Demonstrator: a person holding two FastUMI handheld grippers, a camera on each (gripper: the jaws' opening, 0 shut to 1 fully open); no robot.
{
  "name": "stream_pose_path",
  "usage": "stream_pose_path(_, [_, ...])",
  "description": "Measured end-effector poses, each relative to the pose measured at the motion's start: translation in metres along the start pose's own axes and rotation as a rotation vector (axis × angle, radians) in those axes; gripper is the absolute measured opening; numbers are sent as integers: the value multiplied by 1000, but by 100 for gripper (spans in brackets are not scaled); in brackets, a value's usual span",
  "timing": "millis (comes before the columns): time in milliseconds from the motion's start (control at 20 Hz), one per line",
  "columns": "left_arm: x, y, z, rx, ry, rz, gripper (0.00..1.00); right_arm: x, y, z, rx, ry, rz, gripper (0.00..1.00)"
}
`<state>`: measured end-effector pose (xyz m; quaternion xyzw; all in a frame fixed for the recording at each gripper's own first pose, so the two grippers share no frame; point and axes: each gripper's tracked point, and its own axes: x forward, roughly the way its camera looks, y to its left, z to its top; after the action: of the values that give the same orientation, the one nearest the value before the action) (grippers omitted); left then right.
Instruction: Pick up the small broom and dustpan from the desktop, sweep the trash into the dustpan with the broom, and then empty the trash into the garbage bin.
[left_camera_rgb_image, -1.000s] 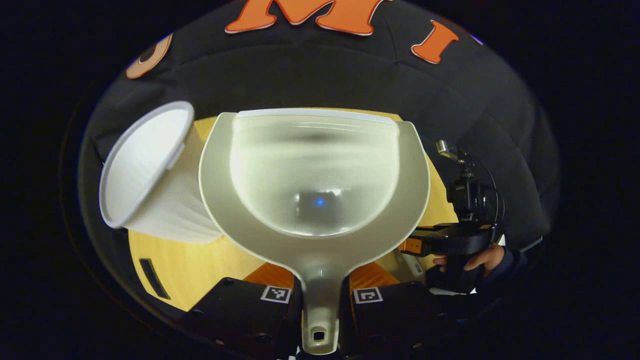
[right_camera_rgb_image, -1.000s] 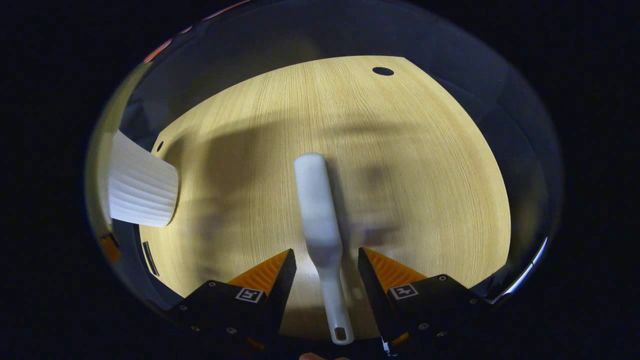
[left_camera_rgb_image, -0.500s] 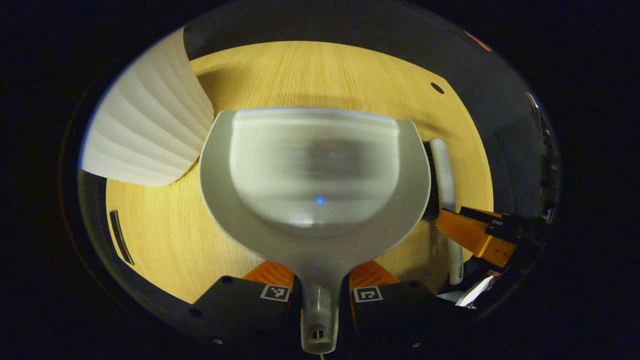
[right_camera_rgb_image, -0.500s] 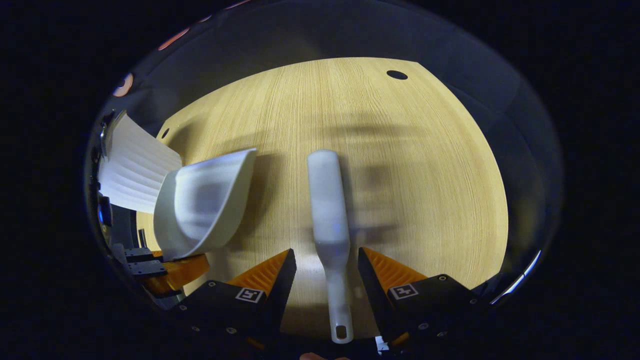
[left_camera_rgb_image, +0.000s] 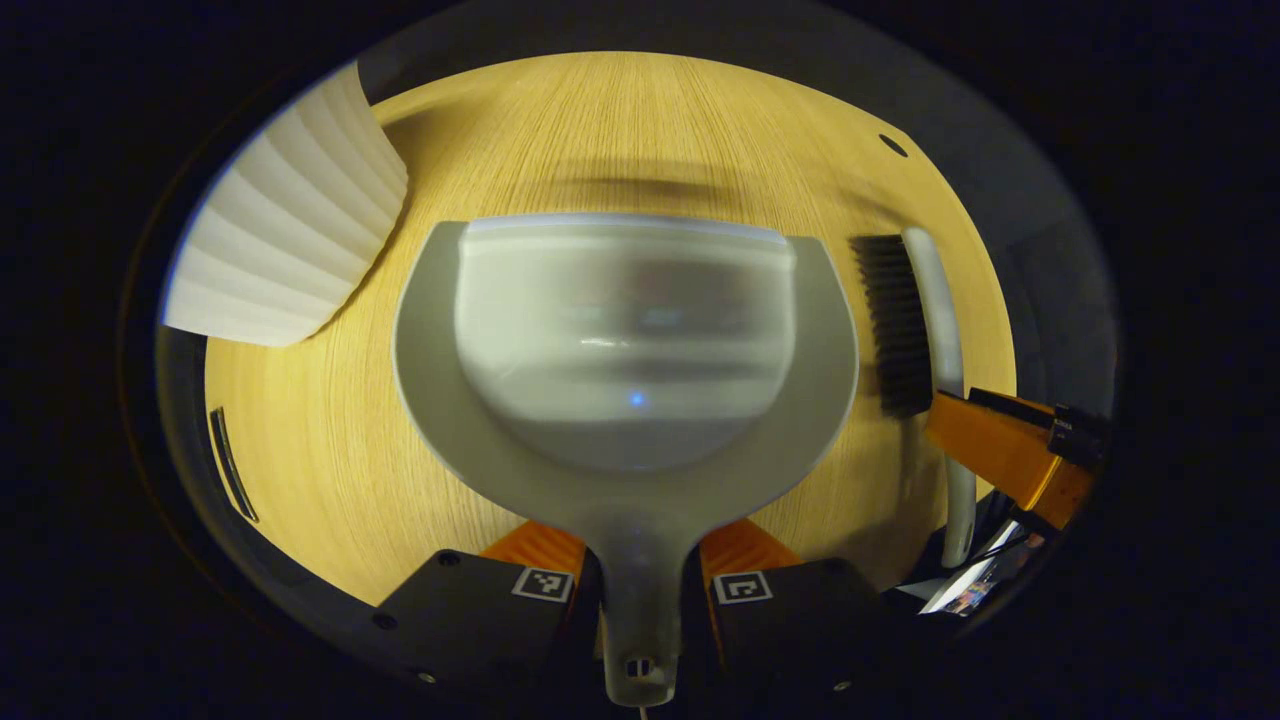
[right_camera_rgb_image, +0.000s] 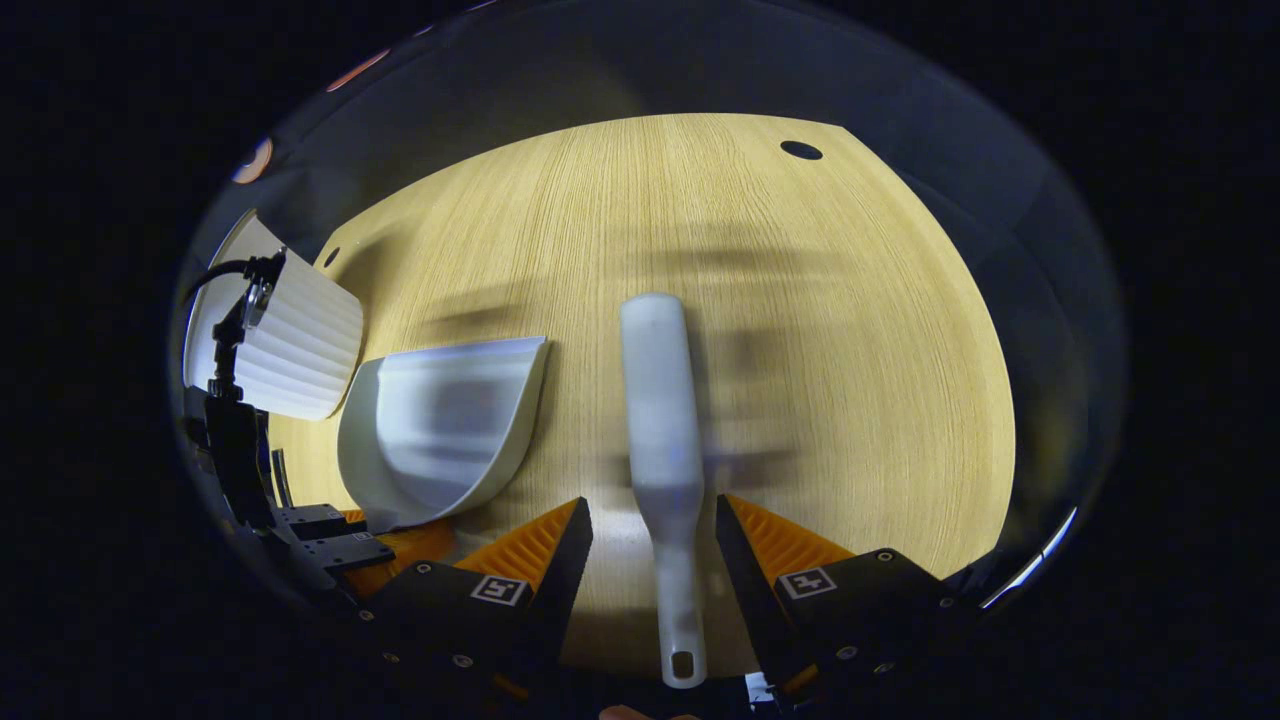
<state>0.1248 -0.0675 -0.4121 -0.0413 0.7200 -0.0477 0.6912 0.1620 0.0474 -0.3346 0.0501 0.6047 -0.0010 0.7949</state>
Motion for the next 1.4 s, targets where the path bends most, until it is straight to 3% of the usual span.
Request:
stream_pose_path(150, [-11,-15,3,-5,-27,-22,64,1,1,-1,-8,-1,4,76])
stream_pose_path(200, [-13,-15,1,-13,-38,-28,67,1,0,-1,-7,-5,4,76])
stream_pose_path(400, [-32,13,-1,-33,-134,-45,74,-11,-5,15,34,-103,-2,77])
stream_pose_path(600, [-86,21,32,-26,-383,-55,75,-29,-4,40,84,-232,15,76])
stream_pose_path(750, [-134,33,69,13,-606,10,90,-63,-1,69,36,-389,5,76])
stream_pose_path(900, [-158,57,90,41,-831,85,91,-112,5,108,13,-606,3,76])
stream_pose_path(950, [-164,66,98,38,-908,99,95,-132,5,121,9,-682,0,76])
stream_pose_path(1150, [-205,104,124,50,-1235,111,93,-216,-1,156,5,-962,-17,76])
stream_pose_path(1350, [-227,98,126,77,-1464,155,93,-292,-4,173,-23,-1203,-73,75])
stream_pose_path(1400, [-231,92,131,88,-1530,142,93,-312,3,176,-27,-1244,-56,75])
